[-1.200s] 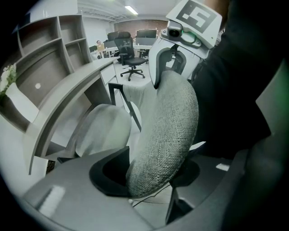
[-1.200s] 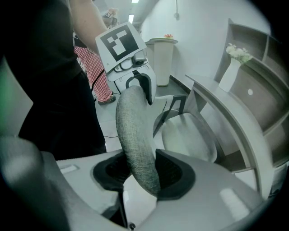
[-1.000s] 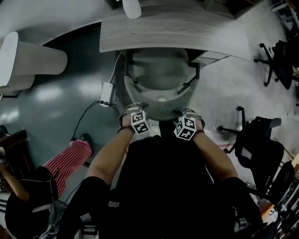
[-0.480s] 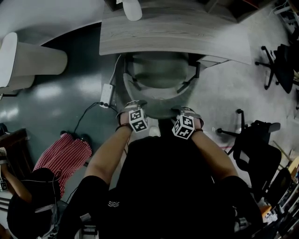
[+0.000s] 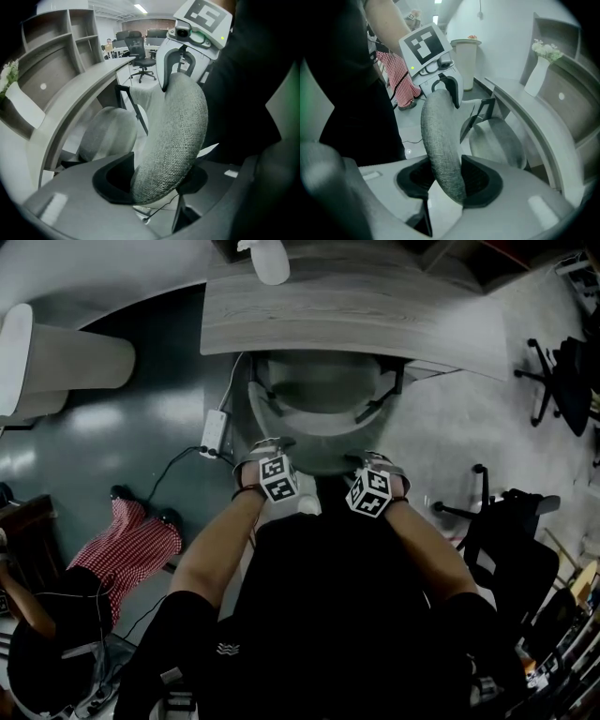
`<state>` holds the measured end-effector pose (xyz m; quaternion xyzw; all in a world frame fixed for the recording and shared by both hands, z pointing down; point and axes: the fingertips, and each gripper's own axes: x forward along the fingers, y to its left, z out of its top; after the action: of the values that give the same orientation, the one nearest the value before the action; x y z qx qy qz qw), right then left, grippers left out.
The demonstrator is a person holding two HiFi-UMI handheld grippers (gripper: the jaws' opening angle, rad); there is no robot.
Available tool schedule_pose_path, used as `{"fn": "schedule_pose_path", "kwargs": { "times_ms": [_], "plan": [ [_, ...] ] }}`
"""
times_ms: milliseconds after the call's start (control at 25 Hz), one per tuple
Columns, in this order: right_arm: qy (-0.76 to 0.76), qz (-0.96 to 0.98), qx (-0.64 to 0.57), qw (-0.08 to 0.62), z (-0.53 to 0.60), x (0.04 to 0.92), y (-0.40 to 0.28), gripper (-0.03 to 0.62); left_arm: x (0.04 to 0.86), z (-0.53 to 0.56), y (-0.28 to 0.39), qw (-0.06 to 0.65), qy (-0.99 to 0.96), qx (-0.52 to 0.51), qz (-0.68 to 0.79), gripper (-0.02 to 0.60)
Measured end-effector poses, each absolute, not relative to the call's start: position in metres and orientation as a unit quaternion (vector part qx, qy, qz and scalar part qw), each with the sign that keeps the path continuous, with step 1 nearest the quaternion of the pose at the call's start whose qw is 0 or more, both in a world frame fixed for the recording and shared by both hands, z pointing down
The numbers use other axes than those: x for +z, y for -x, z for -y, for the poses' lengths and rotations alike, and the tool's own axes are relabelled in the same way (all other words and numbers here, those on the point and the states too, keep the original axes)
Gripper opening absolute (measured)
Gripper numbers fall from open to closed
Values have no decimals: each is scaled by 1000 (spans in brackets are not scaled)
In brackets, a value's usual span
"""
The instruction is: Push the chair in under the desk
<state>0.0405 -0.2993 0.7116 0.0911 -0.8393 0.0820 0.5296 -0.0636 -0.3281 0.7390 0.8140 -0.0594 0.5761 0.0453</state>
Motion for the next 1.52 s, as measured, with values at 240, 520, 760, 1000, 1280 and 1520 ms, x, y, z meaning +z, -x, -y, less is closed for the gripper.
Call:
{"fn": "schedule_pose_path", "kwargs": {
  "times_ms": [240, 520, 760, 1000, 1280, 1520],
  "plan": [
    [-91, 840, 80, 529, 322, 713, -42, 155, 743, 351, 63, 42, -814, 576, 65, 227],
    [-91, 841, 77, 529, 346, 712, -48, 155, 741, 375, 57, 42, -814, 575, 69, 227],
    [-90, 842, 74, 526, 365, 713, -50, 155, 742, 394, 55, 47, -812, 578, 70, 228],
    [-80, 844, 69, 525, 371, 716, -55, 155, 747, 398, 49, 49, -812, 577, 67, 229],
    [-62, 849, 67, 520, 370, 717, -54, 155, 747, 399, 51, 56, -811, 578, 68, 236],
    [-51, 849, 66, 522, 370, 716, -55, 155, 746, 401, 50, 63, -812, 574, 85, 249]
  ]
}}
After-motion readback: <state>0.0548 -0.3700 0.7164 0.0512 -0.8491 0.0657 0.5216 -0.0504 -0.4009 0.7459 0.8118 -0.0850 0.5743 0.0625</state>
